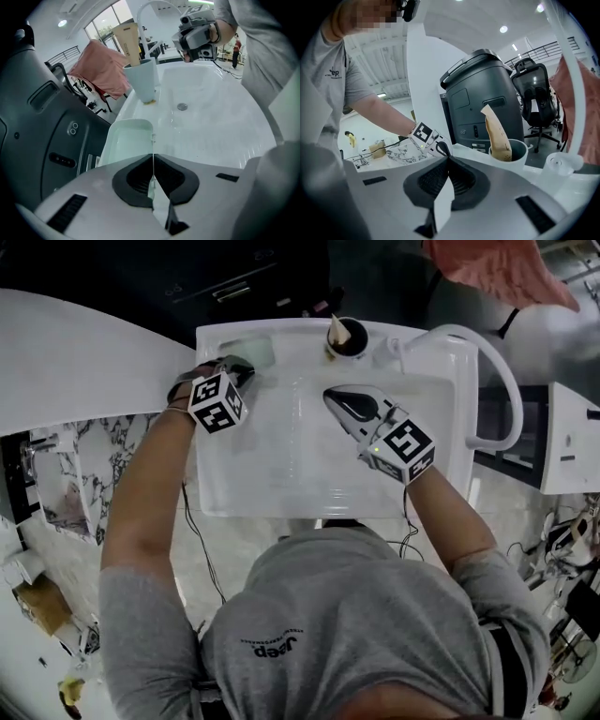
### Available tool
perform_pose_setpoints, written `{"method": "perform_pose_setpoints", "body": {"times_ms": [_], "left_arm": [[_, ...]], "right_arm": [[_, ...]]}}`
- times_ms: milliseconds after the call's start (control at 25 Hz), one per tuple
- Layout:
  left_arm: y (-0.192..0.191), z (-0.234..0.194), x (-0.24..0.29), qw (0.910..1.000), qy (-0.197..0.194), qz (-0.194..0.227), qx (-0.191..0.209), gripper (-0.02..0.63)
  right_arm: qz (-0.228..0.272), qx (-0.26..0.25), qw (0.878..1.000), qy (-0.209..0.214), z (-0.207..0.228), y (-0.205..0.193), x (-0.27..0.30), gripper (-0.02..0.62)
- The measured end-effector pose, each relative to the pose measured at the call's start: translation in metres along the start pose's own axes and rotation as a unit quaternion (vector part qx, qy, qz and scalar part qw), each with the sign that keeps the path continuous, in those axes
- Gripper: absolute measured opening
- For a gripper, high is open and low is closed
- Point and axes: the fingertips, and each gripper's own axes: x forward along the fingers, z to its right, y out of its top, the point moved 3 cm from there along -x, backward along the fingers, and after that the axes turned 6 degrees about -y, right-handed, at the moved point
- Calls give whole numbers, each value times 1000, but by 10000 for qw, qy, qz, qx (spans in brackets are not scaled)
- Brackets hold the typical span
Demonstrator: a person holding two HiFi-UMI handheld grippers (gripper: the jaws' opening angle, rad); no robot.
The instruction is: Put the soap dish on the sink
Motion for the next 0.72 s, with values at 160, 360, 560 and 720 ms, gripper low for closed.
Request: {"method": "perform_pose_setpoints", "body": {"times_ms": [160,360,560,720], "left_arm": [[-5,-3,15,9992,-246,-187,263,15],[-7,-5,25,9977,-443,-290,425,17],[-10,-11,28,9977,-321,-353,472,18],[-12,-11,28,9976,-204,-433,494,29]], "right_arm": [[-67,50,10000,-25,4,-8,2,58],[-165,145,9998,-11,5,-14,3,58],[-140,157,9998,27,4,-13,4,58],[-144,173,9997,73,1,-13,4,58]]}}
